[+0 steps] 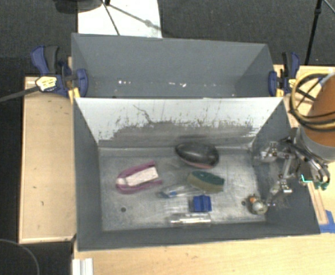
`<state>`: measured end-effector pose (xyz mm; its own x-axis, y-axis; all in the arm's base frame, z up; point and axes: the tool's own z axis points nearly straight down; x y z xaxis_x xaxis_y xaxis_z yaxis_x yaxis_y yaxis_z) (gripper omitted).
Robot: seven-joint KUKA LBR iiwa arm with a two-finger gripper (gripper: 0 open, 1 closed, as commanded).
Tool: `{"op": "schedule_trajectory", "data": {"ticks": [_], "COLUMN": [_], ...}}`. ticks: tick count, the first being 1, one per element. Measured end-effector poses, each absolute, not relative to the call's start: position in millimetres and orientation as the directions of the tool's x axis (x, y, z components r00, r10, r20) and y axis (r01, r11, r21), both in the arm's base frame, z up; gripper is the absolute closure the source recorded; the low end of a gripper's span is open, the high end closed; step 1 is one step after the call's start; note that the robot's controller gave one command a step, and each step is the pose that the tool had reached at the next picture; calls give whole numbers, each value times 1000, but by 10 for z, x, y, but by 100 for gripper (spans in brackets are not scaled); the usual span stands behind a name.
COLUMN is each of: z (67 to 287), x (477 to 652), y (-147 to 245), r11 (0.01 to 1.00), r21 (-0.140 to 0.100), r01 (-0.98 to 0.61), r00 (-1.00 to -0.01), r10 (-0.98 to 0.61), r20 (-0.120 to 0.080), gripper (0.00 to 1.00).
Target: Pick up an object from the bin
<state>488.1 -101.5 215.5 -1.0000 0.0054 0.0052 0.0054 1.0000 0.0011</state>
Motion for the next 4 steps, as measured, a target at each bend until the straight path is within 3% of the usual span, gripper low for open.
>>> {"op": "schedule_trajectory", "data": {"ticks": [1, 2, 3, 4], "z": [692, 1433, 865, 819], "x": [5210, 5342, 5495, 5464], "y": [-479, 441, 120, 93], "r11": [1000, 986, 976, 977], "r21": [1, 5, 7, 2], "r01": [-17, 169, 216, 215], "r00": [-1000, -986, -976, -977], "r10": [-17, 169, 216, 215], "r20": [-7, -7, 4, 13], "gripper": [0, 0, 0, 100]}}
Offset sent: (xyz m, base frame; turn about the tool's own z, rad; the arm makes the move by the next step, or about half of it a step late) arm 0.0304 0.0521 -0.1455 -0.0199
